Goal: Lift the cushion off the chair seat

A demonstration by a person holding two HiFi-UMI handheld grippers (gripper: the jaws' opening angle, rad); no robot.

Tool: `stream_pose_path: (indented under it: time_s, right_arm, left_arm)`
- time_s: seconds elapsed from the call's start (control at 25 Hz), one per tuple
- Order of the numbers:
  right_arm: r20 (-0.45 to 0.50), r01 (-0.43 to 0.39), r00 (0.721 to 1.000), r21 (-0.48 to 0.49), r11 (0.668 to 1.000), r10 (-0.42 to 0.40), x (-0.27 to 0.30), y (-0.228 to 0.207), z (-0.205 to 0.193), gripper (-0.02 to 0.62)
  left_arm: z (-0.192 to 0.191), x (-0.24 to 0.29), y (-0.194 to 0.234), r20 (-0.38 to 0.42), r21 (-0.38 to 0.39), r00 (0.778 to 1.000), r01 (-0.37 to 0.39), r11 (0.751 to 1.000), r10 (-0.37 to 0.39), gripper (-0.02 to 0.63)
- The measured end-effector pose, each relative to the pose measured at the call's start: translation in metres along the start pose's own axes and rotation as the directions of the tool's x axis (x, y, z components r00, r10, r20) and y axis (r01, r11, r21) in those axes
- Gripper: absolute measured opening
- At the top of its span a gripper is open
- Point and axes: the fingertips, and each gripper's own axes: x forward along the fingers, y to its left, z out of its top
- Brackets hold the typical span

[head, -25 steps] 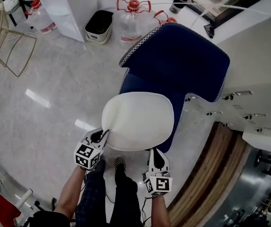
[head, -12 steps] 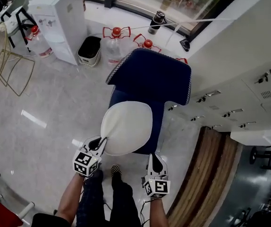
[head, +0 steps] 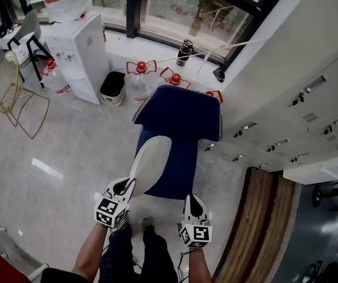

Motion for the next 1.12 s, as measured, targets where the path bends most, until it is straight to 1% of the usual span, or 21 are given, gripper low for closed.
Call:
stream_pose_path:
  time_s: [0.16, 0.36, 0.56, 0.68, 0.8, 1.0, 1.12]
  right_arm:
    - [0.010, -0.033, 0.999, -0.019, 0.999, 0.033, -0.014, 0.009, 0.029, 0.029]
    - [0.038, -0.059, 0.997, -0.061, 0.996, 0.062, -0.032, 0.020, 0.072, 0.029]
    - [0.083, -0.102, 0.991, -0.070, 0.992, 0.108, -0.059, 0.035, 0.122, 0.029]
    - [0.117, -0.123, 0.985, -0.060, 0.991, 0.129, -0.077, 0.042, 0.152, 0.029]
    - [0.145, -0.128, 0.980, -0.078, 0.989, 0.139, -0.098, 0.051, 0.179, 0.029]
    - [0.174, -0.145, 0.972, -0.097, 0.985, 0.161, -0.133, 0.065, 0.205, 0.029]
    - [0.193, -0.149, 0.967, -0.102, 0.984, 0.166, -0.150, 0.073, 0.216, 0.029]
  left_arm:
    - [0.035, -0.030, -0.007, 0.024, 0.016, 0.999, -0.027, 1.000, 0.026, 0.035]
    - [0.085, -0.075, -0.016, 0.076, 0.033, 0.996, -0.058, 0.998, 0.056, 0.035]
    - [0.127, -0.119, -0.034, 0.114, 0.014, 0.991, -0.066, 0.998, 0.064, 0.035]
    - [0.150, -0.142, -0.049, 0.129, 0.033, 0.990, -0.070, 0.997, 0.065, 0.035]
    - [0.170, -0.166, -0.063, 0.146, 0.063, 0.987, -0.071, 0.996, 0.061, 0.035]
    - [0.201, -0.210, -0.087, 0.201, 0.076, 0.977, -0.092, 0.993, 0.075, 0.035]
    - [0.215, -0.234, -0.100, 0.222, 0.089, 0.973, -0.088, 0.992, 0.067, 0.035]
